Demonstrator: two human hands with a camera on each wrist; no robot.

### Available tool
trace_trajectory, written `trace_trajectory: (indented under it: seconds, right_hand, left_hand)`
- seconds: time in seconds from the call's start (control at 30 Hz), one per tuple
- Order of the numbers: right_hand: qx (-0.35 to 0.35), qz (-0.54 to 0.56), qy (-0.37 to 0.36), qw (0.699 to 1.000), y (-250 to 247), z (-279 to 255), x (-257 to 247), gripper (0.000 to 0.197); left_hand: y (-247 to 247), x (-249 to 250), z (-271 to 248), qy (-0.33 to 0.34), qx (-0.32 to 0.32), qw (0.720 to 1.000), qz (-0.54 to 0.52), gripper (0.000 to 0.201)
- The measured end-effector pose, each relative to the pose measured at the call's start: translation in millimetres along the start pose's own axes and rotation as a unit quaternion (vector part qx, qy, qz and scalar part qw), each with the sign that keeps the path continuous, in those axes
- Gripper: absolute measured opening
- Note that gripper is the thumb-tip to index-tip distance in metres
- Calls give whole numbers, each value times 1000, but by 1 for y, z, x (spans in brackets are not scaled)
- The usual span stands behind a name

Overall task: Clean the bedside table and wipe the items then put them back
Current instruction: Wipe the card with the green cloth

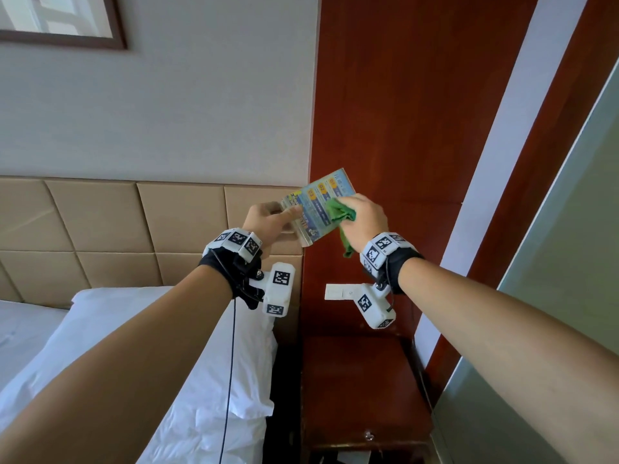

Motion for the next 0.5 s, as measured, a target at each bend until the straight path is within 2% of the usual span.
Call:
trace_trajectory:
  seconds: [0.17, 0.23, 0.33, 0.5]
  right_hand:
    - [-95, 43, -80, 991, 34, -12, -32, 35]
    - [-115, 70, -86, 987, 41, -13, -33, 31]
    - [-98, 81, -57, 990, 36, -9, -24, 30]
    - [-3, 63, 12, 998, 16, 0, -1, 29]
  left_hand:
    - [-7, -6, 5, -10, 46, 999, -21, 33]
    - [-10, -10, 6, -16, 53, 998, -27, 34]
    - [-8, -13, 4, -21, 47, 998, -30, 35]
    - [-9, -11, 1, -17, 24, 999, -28, 36]
Point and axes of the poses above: each hand's wrist, its own z-axis towards the middle knuckle, its own y-axis out of the palm, x = y × z, the point moved 9 cm from there along z, towards the middle knuckle, and after that the axes turned 5 degrees about -y, right-handed, at the moved point
